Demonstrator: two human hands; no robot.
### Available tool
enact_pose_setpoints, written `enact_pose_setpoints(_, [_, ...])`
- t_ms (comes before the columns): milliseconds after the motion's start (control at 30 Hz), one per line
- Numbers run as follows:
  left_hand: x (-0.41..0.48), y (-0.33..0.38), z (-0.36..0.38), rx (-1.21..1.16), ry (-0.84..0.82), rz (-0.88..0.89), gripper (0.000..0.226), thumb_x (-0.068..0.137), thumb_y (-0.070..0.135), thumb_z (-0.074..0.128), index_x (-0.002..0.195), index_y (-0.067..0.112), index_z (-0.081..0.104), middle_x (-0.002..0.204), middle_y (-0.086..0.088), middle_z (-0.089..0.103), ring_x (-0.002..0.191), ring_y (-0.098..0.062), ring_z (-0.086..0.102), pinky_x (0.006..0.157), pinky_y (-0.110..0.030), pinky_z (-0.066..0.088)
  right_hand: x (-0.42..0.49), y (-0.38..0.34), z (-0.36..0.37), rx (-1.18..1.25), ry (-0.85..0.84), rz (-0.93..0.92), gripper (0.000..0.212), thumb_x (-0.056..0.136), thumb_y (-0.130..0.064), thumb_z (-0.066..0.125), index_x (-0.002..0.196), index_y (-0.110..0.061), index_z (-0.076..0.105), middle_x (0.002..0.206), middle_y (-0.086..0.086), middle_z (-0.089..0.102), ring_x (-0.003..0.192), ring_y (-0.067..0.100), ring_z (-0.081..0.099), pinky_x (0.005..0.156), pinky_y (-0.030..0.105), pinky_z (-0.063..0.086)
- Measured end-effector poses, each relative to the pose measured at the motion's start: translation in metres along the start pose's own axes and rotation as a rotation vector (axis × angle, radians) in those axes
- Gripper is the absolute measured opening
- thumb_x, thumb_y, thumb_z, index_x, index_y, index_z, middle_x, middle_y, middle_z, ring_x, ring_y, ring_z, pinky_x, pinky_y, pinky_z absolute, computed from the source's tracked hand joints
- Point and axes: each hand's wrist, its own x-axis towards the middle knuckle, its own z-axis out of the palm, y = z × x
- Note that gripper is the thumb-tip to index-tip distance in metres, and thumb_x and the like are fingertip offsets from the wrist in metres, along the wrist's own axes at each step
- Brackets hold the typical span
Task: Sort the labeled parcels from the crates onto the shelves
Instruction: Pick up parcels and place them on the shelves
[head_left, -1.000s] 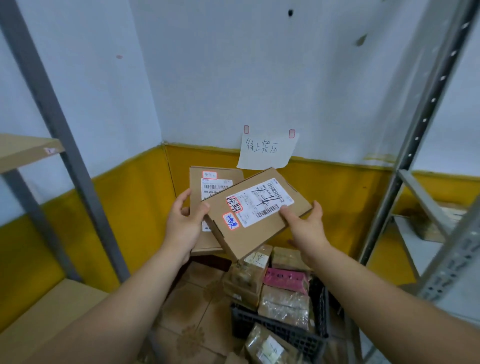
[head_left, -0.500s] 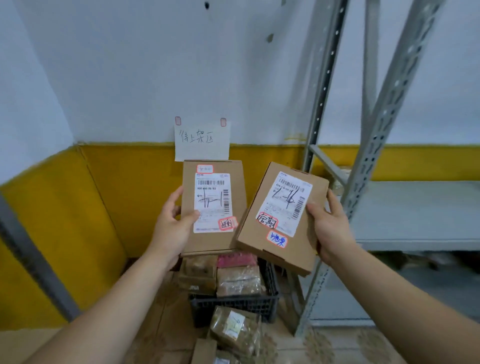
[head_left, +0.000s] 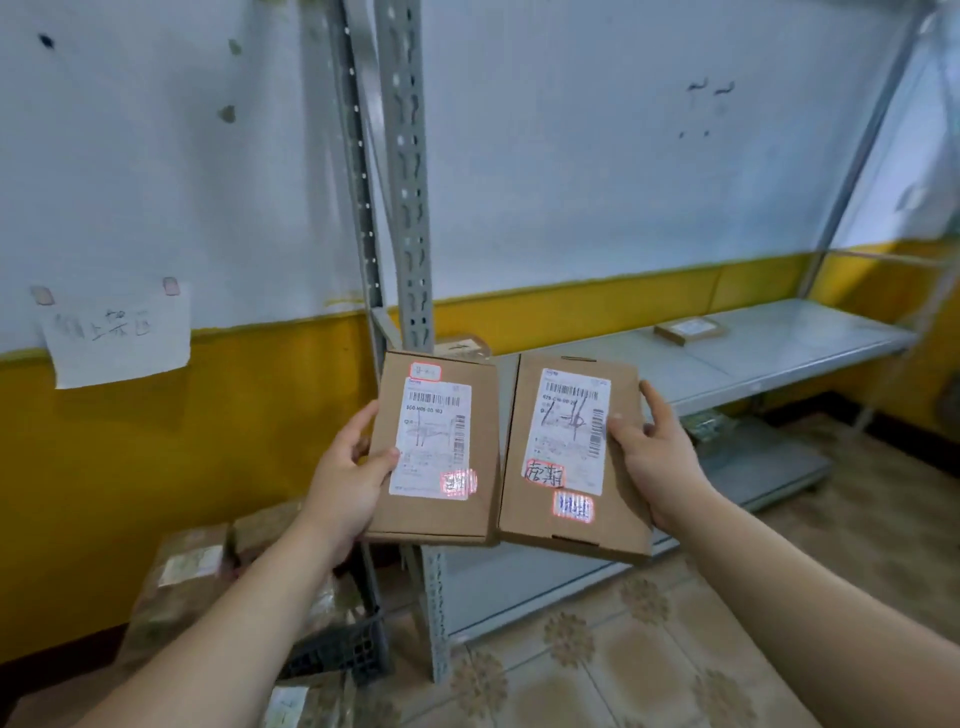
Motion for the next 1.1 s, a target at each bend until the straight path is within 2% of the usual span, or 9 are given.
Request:
enact_pose_setpoints(133, [0.003, 0.006, 0.097, -0.020, -0.077, -0.018, 0.057, 0.096, 0.005, 0.054, 0.138, 0.041, 0.043, 0.115, 0.002, 0.063, 0.091, -0.011, 0.066, 0.060, -0.022, 0.051, 0.019, 0.012, -0.086, -0.050, 0.056, 0.017, 0.074, 0.095, -0.018, 0.064, 0.154, -0.038, 0.023, 0.099, -0.006, 0.057, 0.084, 0.021, 0.066, 0.064, 0.035, 0.053])
enact_pose_setpoints(233, [0.008, 0.005, 0.149, -0.005, -0.109, -0.048, 0.056, 0.096, 0.005, 0.053, 0.139, 0.039, 0.042, 0.100, 0.008, 0.065, 0.077, -0.008, 0.067, 0.052, -0.020, 0.052, 0.039, 0.020, -0.130, -0.062, 0.111, 0.029, 0.072, 0.095, -0.019, 0.064, 0.153, -0.039, 0.025, 0.107, -0.001, 0.060, 0.091, 0.025, 0.067, 0.081, 0.046, 0.057])
enact_pose_setpoints(400, [0.037, -0.003, 0.199, 0.041, -0.141, -0.083, 0.056, 0.097, 0.009, 0.053, 0.142, 0.039, 0.041, 0.103, 0.004, 0.067, 0.079, -0.013, 0.069, 0.053, -0.022, 0.051, 0.084, 0.031, -0.161, -0.073, 0.132, 0.072, 0.074, 0.095, -0.021, 0.064, 0.153, -0.040, 0.022, 0.118, 0.002, 0.059, 0.094, 0.027, 0.067, 0.087, 0.051, 0.057])
enact_pose_setpoints(467, [0.056, -0.009, 0.211, 0.068, -0.134, -0.098, 0.053, 0.097, 0.011, 0.053, 0.139, 0.041, 0.040, 0.101, 0.004, 0.065, 0.079, -0.016, 0.069, 0.053, -0.023, 0.050, 0.109, 0.038, -0.161, -0.058, 0.132, 0.093, 0.075, 0.096, -0.019, 0.063, 0.154, -0.039, 0.021, 0.110, -0.001, 0.060, 0.091, 0.024, 0.068, 0.082, 0.046, 0.058])
enact_pose_setpoints(567, [0.096, -0.023, 0.227, 0.069, -0.127, -0.123, 0.057, 0.097, 0.010, 0.053, 0.143, 0.040, 0.037, 0.105, -0.002, 0.066, 0.082, -0.021, 0.069, 0.060, -0.030, 0.053, 0.153, 0.046, -0.152, -0.037, 0.125, 0.125, 0.075, 0.096, -0.017, 0.062, 0.155, -0.037, 0.020, 0.092, -0.010, 0.057, 0.082, 0.019, 0.067, 0.065, 0.035, 0.056])
enact_pose_setpoints(667, [0.148, -0.040, 0.240, 0.079, -0.100, -0.136, 0.055, 0.097, 0.010, 0.053, 0.143, 0.036, 0.039, 0.097, 0.002, 0.066, 0.080, -0.019, 0.068, 0.056, -0.027, 0.050, 0.208, 0.054, -0.137, -0.043, 0.115, 0.145, 0.074, 0.097, -0.017, 0.061, 0.155, -0.037, 0.019, 0.089, -0.009, 0.056, 0.077, 0.017, 0.067, 0.057, 0.030, 0.051])
enact_pose_setpoints(833, [0.233, -0.062, 0.262, 0.056, -0.092, -0.216, 0.055, 0.098, 0.008, 0.051, 0.145, 0.033, 0.038, 0.097, -0.002, 0.067, 0.079, -0.021, 0.070, 0.055, -0.029, 0.052, 0.299, 0.063, -0.113, -0.069, 0.098, 0.197, 0.073, 0.097, -0.017, 0.061, 0.154, -0.038, 0.020, 0.093, -0.004, 0.061, 0.079, 0.019, 0.068, 0.058, 0.033, 0.053])
enact_pose_setpoints(967, [0.283, -0.071, 0.276, 0.084, -0.083, -0.261, 0.056, 0.098, 0.007, 0.050, 0.146, 0.034, 0.036, 0.095, -0.001, 0.067, 0.074, -0.019, 0.070, 0.050, -0.026, 0.051, 0.363, 0.070, -0.098, -0.074, 0.082, 0.255, 0.072, 0.098, -0.019, 0.060, 0.154, -0.038, 0.019, 0.092, -0.004, 0.061, 0.080, 0.024, 0.069, 0.067, 0.043, 0.058])
enact_pose_setpoints(1100, [0.325, -0.090, 0.293, 0.119, -0.058, -0.309, 0.057, 0.097, 0.006, 0.050, 0.146, 0.034, 0.037, 0.108, -0.006, 0.068, 0.076, -0.017, 0.070, 0.050, -0.023, 0.049, 0.425, 0.088, -0.084, -0.095, 0.047, 0.295, 0.068, 0.100, -0.021, 0.057, 0.154, -0.034, 0.018, 0.103, 0.000, 0.063, 0.082, 0.026, 0.069, 0.067, 0.044, 0.059])
